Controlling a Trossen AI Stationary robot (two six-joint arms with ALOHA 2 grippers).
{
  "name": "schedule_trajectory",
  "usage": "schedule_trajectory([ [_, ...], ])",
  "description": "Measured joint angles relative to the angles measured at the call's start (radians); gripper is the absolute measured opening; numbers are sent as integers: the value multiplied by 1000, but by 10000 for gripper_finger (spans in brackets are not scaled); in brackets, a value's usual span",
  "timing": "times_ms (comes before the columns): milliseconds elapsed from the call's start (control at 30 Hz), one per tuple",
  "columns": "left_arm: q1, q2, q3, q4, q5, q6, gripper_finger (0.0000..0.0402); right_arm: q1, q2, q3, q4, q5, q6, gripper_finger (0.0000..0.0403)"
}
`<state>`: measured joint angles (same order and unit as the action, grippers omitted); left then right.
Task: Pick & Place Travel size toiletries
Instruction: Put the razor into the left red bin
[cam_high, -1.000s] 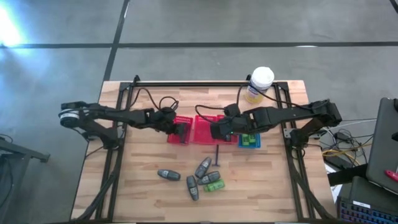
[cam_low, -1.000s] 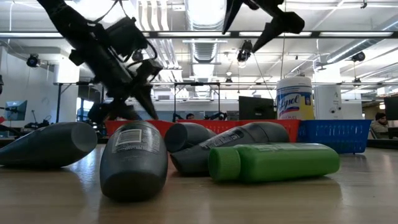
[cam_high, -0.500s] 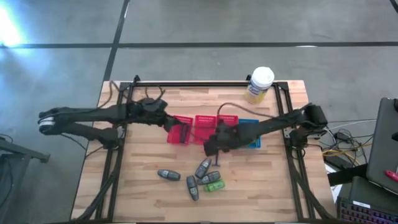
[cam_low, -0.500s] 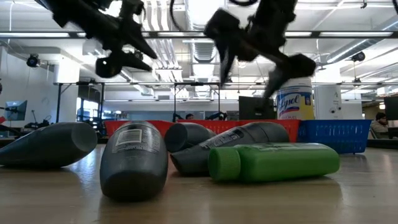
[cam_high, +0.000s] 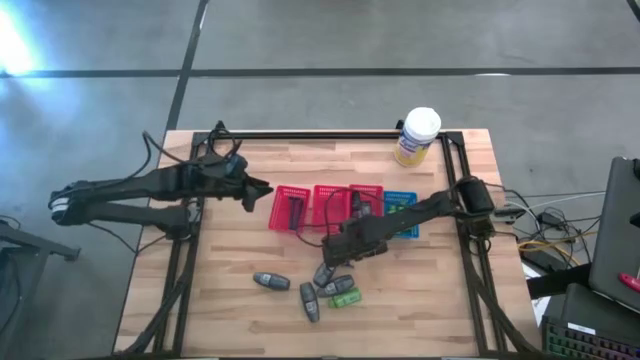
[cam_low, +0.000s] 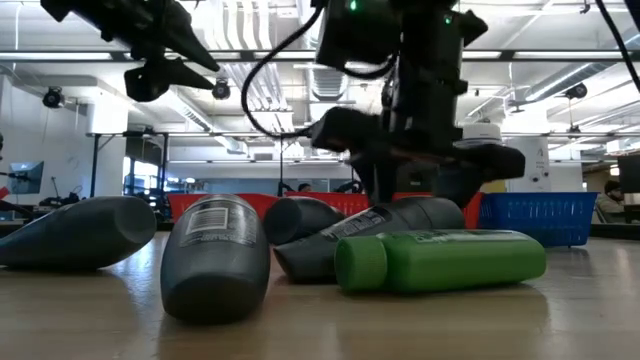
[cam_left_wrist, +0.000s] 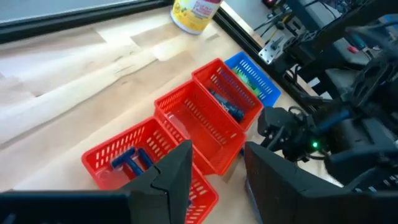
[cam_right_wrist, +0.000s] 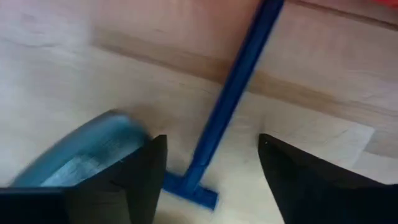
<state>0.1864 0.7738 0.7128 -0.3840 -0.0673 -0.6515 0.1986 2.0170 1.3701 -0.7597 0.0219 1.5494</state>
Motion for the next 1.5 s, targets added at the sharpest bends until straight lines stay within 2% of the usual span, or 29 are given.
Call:
schedule_trajectory([
  [333,0,3,0,-2,-1,1,151,0,16,0,-31,16,-40,146],
  [633,0,3,0,-1,-8,1,151,3,-35,-3,-15,26,-134,27],
  [900,0,3,0,9,-41,30,151,4,-218,-2,-5,40,-133,27],
  [1100,0,3,-1,13,-40,41,151,-27,-309,-2,134,25,-128,29],
  [1267,-6,-15,-1,32,-40,41,151,-105,-278,-2,365,27,-204,31],
  [1500,-7,-89,-1,34,-40,23,151,-256,-114,-2,713,-31,-249,42],
])
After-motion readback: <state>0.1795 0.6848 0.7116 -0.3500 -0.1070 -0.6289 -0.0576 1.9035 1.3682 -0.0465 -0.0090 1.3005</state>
